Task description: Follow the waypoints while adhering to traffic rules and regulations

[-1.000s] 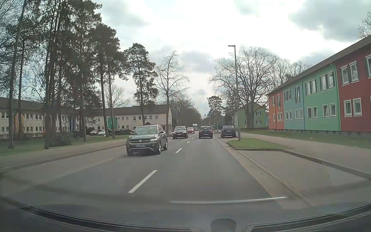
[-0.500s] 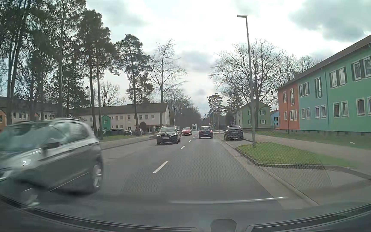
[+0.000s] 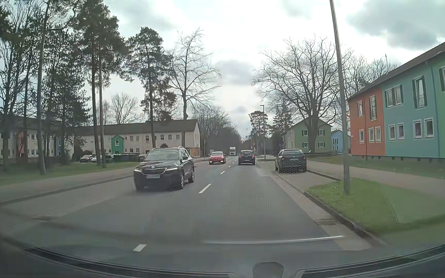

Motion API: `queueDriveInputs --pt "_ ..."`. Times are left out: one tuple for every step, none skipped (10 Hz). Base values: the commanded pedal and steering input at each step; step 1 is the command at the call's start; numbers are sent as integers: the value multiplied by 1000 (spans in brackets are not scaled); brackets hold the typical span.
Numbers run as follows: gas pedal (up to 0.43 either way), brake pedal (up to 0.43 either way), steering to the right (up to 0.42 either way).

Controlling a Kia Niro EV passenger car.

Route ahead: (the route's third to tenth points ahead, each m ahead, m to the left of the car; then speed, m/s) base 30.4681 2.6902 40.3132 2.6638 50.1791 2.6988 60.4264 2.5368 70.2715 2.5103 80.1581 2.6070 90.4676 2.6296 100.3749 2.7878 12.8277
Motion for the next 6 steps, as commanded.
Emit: queueDriveInputs --pt "138 0 3" --pt "138 0 3" --pt "138 0 3" --pt "138 0 2" --pt "138 0 2" --pt "138 0 1"
